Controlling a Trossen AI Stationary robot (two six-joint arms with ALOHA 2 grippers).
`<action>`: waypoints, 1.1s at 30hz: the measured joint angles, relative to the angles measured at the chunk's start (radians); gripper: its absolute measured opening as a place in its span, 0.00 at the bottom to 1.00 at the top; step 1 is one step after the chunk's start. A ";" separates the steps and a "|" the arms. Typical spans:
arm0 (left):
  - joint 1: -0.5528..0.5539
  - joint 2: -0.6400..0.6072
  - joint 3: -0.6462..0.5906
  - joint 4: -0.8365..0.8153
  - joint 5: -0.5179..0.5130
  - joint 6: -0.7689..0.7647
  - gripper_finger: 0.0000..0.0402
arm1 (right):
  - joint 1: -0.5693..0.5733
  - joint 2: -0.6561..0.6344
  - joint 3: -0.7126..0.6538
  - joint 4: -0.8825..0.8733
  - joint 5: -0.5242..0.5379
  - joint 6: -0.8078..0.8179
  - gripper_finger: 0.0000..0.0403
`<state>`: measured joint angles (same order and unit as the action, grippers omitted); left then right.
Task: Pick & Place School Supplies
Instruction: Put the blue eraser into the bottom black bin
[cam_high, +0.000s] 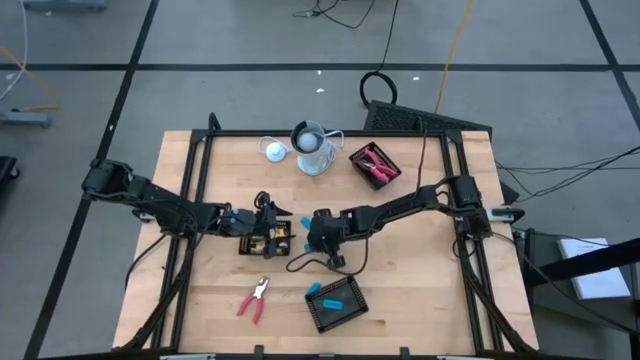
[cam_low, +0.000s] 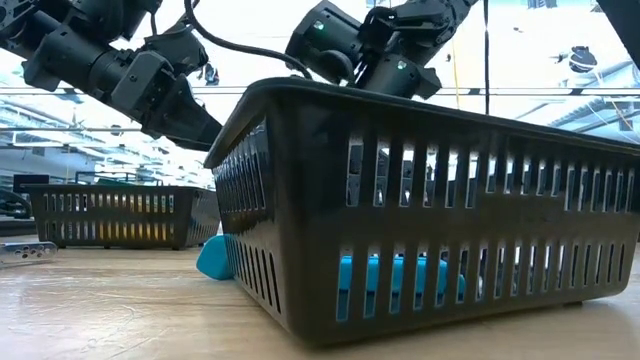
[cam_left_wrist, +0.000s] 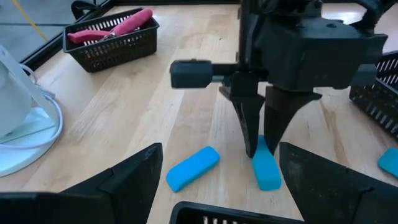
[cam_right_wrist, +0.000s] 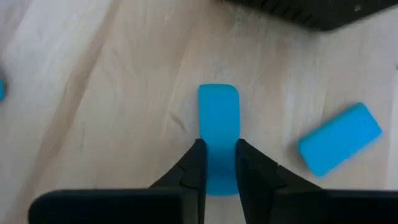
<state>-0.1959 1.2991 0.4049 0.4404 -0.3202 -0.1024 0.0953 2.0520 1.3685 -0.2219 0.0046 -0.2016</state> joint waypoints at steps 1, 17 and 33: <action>0.000 0.000 0.000 0.000 0.000 0.000 0.81 | 0.004 -0.006 0.000 -0.003 0.014 0.000 0.12; 0.000 0.000 0.000 -0.004 -0.003 0.003 0.81 | 0.116 -0.196 0.000 -0.175 0.129 0.086 0.11; 0.000 0.000 0.000 -0.008 -0.004 0.001 0.81 | 0.335 -0.265 0.001 -0.232 -0.006 0.278 0.11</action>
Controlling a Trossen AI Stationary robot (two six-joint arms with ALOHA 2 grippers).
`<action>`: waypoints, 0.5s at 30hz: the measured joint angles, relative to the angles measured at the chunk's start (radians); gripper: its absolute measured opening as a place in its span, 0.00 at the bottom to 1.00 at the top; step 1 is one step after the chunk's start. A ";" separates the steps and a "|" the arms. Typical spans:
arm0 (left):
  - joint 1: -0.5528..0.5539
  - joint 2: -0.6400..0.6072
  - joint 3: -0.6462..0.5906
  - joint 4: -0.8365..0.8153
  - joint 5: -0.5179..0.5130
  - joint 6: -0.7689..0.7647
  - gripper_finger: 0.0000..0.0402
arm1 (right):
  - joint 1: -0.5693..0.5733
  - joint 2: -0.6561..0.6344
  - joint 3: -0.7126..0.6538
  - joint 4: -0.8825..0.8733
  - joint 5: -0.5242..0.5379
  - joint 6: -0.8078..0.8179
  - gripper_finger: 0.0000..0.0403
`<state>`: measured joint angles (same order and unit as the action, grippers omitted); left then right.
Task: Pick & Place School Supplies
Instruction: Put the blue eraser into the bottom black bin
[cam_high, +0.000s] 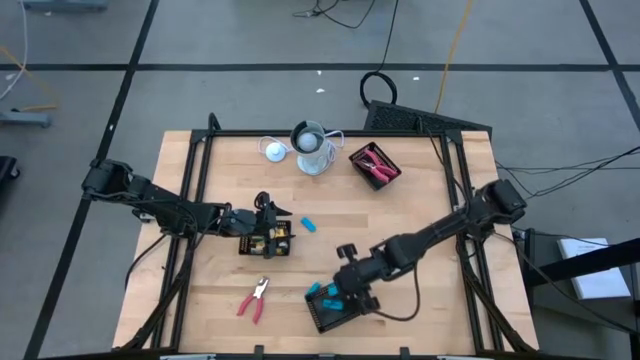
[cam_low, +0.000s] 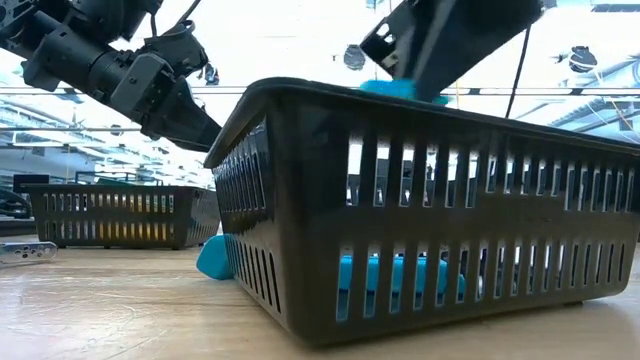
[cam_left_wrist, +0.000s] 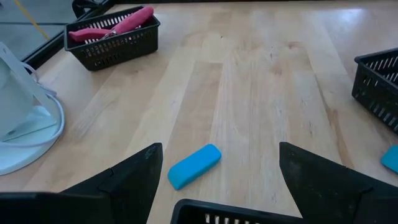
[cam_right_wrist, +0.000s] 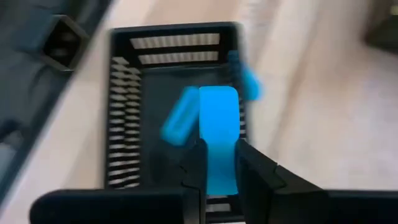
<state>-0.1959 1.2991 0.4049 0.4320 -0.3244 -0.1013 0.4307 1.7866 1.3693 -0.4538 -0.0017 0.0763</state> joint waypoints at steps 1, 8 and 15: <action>0.000 0.000 0.000 0.000 0.000 0.000 0.81 | 0.008 0.000 0.000 0.001 -0.007 0.009 0.11; 0.000 0.000 0.000 0.000 0.000 -0.007 0.81 | 0.022 0.003 -0.001 0.030 -0.041 0.022 0.11; 0.000 0.000 0.000 -0.005 0.000 -0.012 0.81 | 0.000 0.069 -0.022 0.084 -0.144 0.034 0.11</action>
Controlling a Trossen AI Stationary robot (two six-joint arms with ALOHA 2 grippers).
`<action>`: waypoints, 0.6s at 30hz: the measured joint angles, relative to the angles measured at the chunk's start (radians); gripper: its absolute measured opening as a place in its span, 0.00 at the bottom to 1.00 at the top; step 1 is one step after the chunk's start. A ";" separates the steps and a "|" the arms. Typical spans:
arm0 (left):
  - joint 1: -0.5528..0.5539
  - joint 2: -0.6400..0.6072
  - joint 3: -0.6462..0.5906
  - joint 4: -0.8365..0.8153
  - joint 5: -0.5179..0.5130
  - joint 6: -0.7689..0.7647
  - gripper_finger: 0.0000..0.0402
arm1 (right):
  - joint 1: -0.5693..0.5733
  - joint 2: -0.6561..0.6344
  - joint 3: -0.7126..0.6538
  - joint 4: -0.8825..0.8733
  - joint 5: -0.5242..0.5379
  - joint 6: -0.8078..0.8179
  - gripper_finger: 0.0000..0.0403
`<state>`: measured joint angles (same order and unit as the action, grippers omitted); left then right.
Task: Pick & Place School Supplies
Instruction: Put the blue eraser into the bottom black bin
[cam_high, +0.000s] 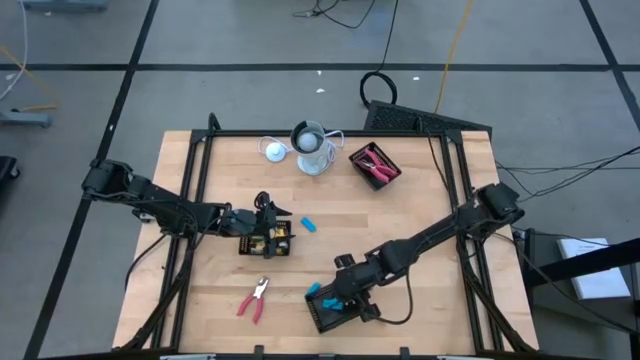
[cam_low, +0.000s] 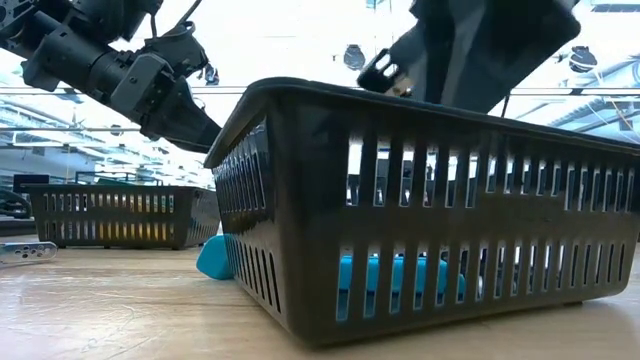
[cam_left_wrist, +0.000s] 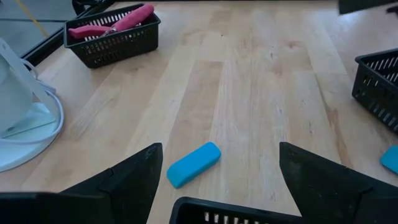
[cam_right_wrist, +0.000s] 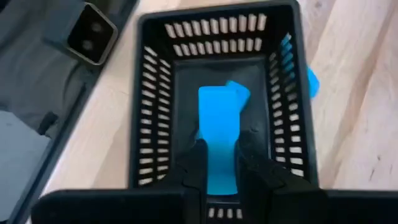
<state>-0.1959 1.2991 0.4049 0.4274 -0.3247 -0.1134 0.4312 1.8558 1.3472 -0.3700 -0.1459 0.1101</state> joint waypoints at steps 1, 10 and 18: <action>0.000 0.000 0.000 0.000 0.000 0.001 0.81 | -0.005 0.007 0.000 0.000 -0.003 0.004 0.11; 0.000 0.000 0.000 -0.006 0.000 0.004 0.81 | -0.032 0.045 0.000 0.030 -0.015 -0.021 0.25; -0.001 0.000 0.000 -0.008 0.002 0.004 0.81 | -0.038 0.045 0.000 0.098 -0.016 -0.006 0.44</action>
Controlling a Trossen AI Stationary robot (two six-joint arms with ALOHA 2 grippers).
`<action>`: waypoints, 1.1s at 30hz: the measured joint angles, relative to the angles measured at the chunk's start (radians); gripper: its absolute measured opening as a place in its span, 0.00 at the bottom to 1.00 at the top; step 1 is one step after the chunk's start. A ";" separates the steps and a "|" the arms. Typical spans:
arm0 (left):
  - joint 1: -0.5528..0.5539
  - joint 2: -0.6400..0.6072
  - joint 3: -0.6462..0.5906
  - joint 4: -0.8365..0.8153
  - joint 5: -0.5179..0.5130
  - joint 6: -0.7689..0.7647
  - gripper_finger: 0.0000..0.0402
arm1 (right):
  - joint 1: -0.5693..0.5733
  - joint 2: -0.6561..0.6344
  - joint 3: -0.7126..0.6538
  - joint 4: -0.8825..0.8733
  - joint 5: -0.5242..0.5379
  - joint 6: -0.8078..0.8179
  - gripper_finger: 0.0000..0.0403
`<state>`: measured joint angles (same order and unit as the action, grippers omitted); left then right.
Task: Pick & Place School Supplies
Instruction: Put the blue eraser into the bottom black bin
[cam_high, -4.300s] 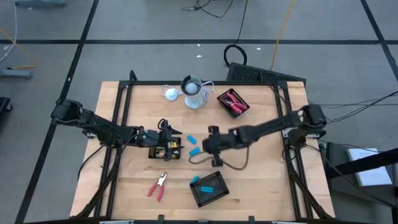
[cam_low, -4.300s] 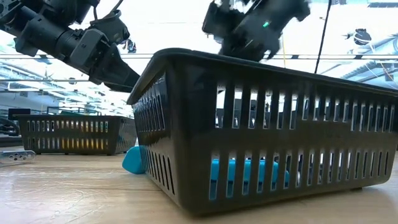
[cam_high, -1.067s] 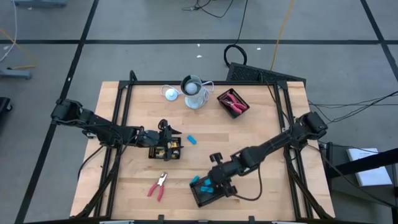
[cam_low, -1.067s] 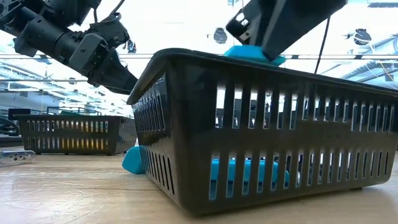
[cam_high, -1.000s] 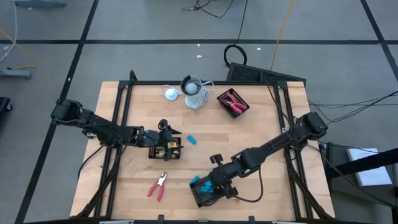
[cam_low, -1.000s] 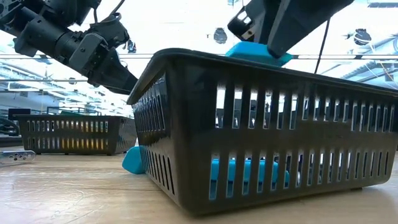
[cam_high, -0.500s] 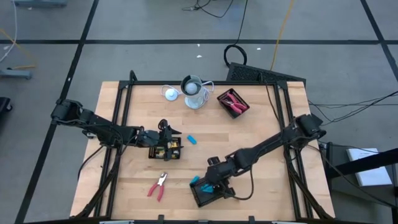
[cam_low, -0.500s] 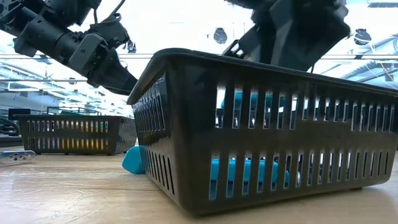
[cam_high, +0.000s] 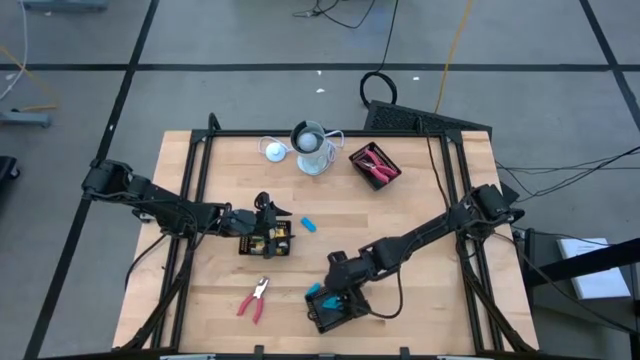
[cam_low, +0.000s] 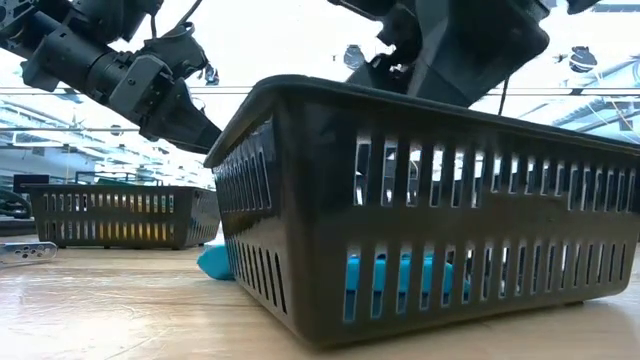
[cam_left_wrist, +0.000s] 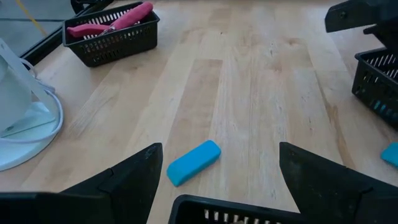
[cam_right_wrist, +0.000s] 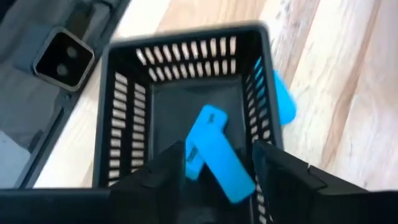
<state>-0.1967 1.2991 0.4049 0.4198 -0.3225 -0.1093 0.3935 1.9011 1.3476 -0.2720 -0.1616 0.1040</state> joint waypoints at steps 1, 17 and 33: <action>0.000 0.000 0.000 0.000 0.000 0.000 0.81 | 0.000 0.000 0.000 0.013 0.001 -0.001 0.45; -0.001 -0.022 0.000 -0.038 -0.034 0.056 0.81 | -0.251 0.000 0.000 0.155 0.186 -0.226 0.44; -0.029 -0.306 0.000 -0.216 -0.061 0.108 0.81 | -0.447 0.005 -0.097 0.334 0.054 -0.066 0.66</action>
<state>-0.2260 0.9935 0.4053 0.2039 -0.3834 -0.0011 -0.0534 1.9063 1.2508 0.0620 -0.1078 0.0380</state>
